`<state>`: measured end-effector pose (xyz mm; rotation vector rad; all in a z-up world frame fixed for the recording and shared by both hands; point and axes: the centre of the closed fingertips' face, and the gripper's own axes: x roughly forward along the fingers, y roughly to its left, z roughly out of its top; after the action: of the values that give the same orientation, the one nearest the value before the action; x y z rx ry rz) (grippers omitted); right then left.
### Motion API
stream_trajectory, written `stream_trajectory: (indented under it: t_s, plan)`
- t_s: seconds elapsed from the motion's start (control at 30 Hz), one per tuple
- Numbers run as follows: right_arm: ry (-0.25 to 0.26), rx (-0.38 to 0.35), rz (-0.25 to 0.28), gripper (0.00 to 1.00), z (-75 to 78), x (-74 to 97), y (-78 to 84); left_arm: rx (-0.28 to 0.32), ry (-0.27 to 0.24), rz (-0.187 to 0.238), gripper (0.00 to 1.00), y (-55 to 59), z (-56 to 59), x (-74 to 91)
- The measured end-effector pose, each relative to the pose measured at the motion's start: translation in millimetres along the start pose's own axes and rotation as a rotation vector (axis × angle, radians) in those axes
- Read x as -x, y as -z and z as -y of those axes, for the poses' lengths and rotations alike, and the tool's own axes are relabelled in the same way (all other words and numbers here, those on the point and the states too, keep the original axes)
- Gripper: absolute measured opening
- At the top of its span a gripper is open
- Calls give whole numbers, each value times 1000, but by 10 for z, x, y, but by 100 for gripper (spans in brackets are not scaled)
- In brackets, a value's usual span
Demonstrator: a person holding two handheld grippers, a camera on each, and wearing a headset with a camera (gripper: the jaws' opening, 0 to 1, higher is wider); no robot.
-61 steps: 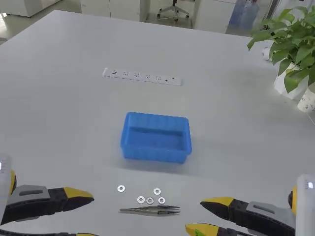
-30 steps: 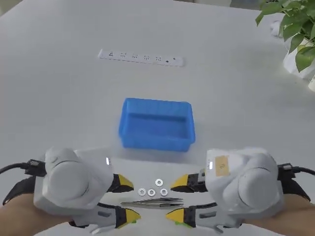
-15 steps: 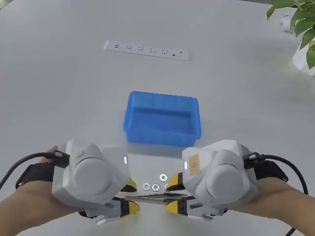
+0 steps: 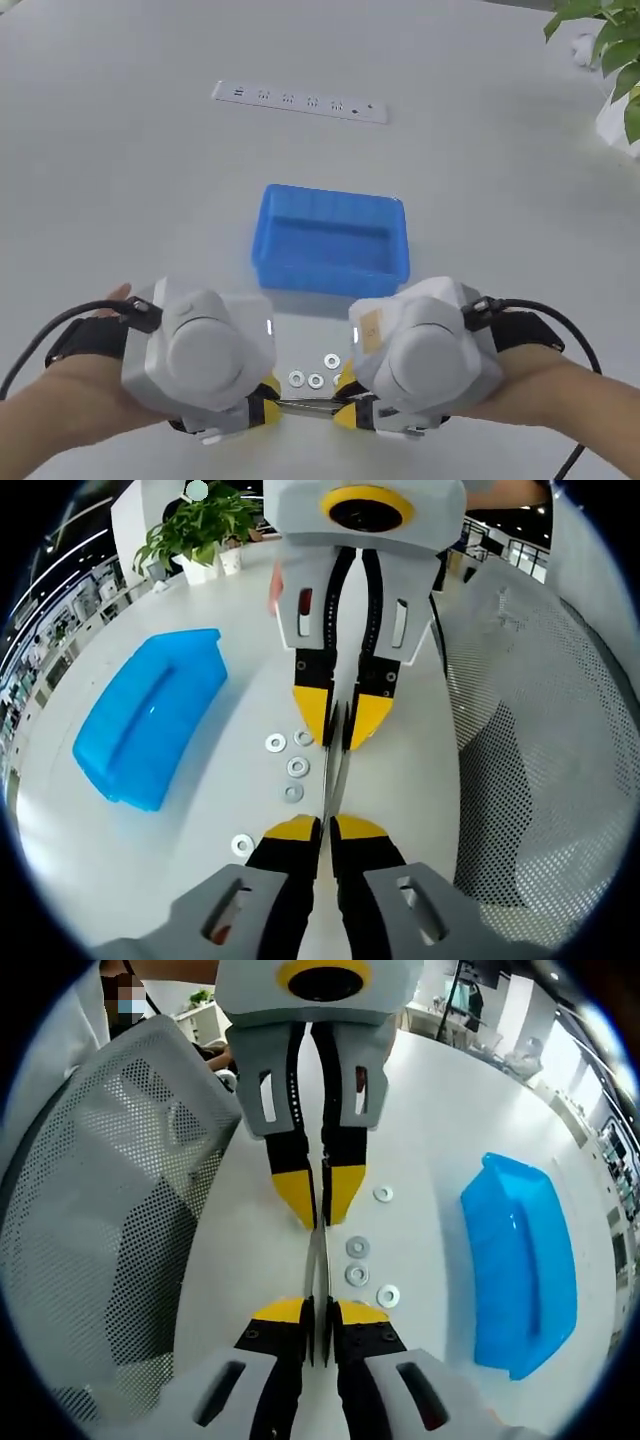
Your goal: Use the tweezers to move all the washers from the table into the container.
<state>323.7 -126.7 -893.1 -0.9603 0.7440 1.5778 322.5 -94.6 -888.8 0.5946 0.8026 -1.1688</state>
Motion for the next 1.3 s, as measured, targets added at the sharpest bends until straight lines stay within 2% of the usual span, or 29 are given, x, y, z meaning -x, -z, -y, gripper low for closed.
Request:
stream_trajectory:
  t_s: [0.33, 0.47, 0.73, 0.83, 1.03, 1.2, 1.3]
  plan:
    - [-24, 53, -109, 8, 17, -23, 5, -40, 16, -29, 6, -5, 52, 0]
    - [-14, 73, -121, 7, 10, -20, 8, -31, 14, -21, 6, -17, 44, 48]
    - [50, 40, -19, 6, -25, 14, -41, -66, 16, -7, 6, -42, 79, 145]
    - [73, 16, 45, 6, -39, 32, -55, -77, 7, 5, 6, -50, 68, 168]
    - [100, 24, 68, 5, -55, 42, -52, -105, 9, -34, 7, 17, 69, 168]
    - [108, 13, 102, 5, -50, 59, -96, -113, 7, -42, 7, 29, 72, 164]
    - [114, 14, 108, 6, -47, 58, -96, -93, 4, -33, 6, 9, 66, 182]
